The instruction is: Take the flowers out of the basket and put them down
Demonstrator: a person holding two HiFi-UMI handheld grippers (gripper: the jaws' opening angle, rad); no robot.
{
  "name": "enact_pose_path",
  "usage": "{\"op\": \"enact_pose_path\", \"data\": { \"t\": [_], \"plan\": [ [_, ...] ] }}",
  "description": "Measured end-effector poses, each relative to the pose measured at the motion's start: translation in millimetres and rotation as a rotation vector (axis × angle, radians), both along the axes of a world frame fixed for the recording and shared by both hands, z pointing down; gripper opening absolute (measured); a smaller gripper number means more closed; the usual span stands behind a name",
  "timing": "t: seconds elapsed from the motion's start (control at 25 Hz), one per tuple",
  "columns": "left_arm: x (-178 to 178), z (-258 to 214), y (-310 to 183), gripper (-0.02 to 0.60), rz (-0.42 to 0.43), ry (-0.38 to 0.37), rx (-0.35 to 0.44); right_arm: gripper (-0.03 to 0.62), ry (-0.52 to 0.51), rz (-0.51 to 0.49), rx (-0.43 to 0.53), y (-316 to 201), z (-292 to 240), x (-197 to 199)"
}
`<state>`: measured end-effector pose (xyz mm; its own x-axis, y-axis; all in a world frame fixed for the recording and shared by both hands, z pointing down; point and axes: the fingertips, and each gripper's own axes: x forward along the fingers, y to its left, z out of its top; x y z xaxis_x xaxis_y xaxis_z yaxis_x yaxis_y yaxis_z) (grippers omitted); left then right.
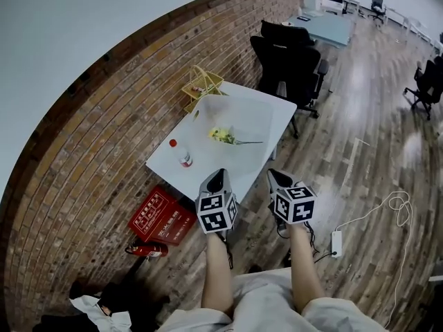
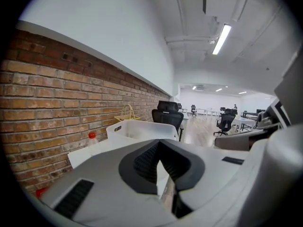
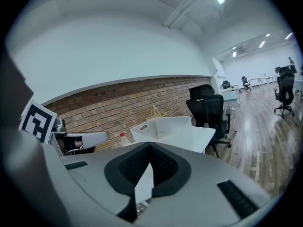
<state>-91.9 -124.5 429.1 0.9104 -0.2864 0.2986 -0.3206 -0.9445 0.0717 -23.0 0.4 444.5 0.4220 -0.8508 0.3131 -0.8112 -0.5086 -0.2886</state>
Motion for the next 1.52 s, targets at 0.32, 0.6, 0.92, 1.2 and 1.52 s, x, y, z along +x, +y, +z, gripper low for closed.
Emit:
{"op": "enact_pose_path", "data": {
  "t": [0.32, 0.6, 0.92, 1.2, 1.52],
  "plan": [
    [39, -7, 10, 0.024, -0.008, -0.010, 0.015, 0.011, 0.009, -0.076, 0.034, -8, -9, 28],
    [68, -13, 18, 0.023, -0.038, -0.020, 0.031, 0.011, 0.008, -0.107, 0.068, -2, -17, 55],
    [98, -38, 23, 0.023, -0.105, 0.072, 0.031, 0.010, 0.006, -0.128, 0.130, 8, -34, 85],
    [125, -40, 31, 0.023, -0.157, 0.078, 0.013, 0.011, 0.015, -0.155, 0.101, 26, -29, 114],
    [143, -30, 61, 0.024, -0.175, 0.108, 0.001, 0.009, -0.010, -0.147, 0.123, 59, -18, 139]
  ]
}}
